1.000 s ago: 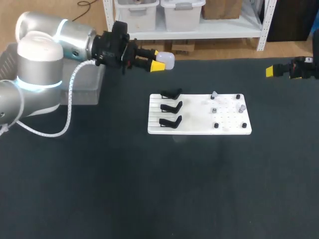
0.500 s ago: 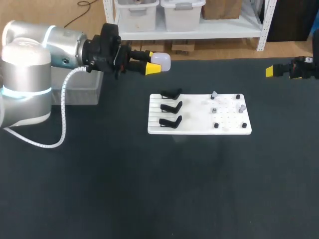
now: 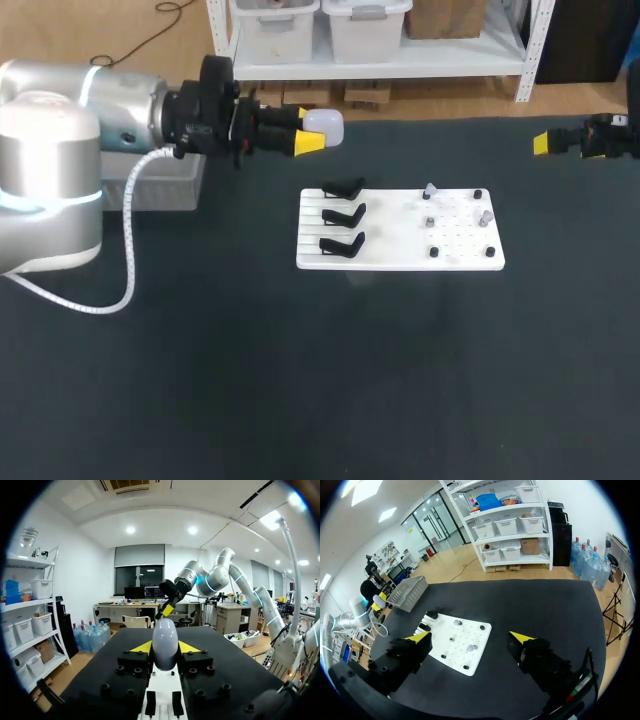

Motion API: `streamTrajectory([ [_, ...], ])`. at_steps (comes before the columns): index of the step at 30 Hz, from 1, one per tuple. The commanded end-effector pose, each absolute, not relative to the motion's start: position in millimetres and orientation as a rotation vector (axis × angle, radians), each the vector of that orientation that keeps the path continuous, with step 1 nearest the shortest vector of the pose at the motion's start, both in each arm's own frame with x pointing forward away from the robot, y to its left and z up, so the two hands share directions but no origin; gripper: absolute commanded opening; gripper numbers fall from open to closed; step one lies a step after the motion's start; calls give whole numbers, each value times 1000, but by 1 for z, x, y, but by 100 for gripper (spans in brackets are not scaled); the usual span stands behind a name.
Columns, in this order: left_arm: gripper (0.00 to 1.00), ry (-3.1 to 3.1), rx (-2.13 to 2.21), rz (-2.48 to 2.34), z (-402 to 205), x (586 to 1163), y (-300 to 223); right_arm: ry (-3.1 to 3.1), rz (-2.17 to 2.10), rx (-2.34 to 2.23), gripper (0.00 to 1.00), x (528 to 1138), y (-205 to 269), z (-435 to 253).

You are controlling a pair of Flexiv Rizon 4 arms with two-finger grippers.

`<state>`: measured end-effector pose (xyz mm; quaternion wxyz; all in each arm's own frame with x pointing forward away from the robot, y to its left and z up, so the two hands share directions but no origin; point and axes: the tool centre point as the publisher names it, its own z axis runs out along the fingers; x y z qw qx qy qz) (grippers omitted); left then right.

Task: Pick up each earbud case from the left stands, insert the matching earbuds, close the lid, and place the case in the box.

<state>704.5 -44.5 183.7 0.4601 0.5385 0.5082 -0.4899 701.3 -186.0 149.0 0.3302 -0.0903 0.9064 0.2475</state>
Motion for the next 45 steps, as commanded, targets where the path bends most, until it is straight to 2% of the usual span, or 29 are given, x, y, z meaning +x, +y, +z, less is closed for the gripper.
streamTrajectory([
  [1,0,1272,1286,-1163,184,701,-44,2372,644,-235,100,701,-186,150],
  [17,0,1241,1331,-1234,180,699,-57,2353,625,-294,100,686,-172,165],
  [32,0,1247,1376,-1255,166,702,-64,2410,539,-314,100,643,-109,179],
  [45,0,1245,1365,-1235,164,705,-61,2421,597,-381,100,633,-53,186],
])
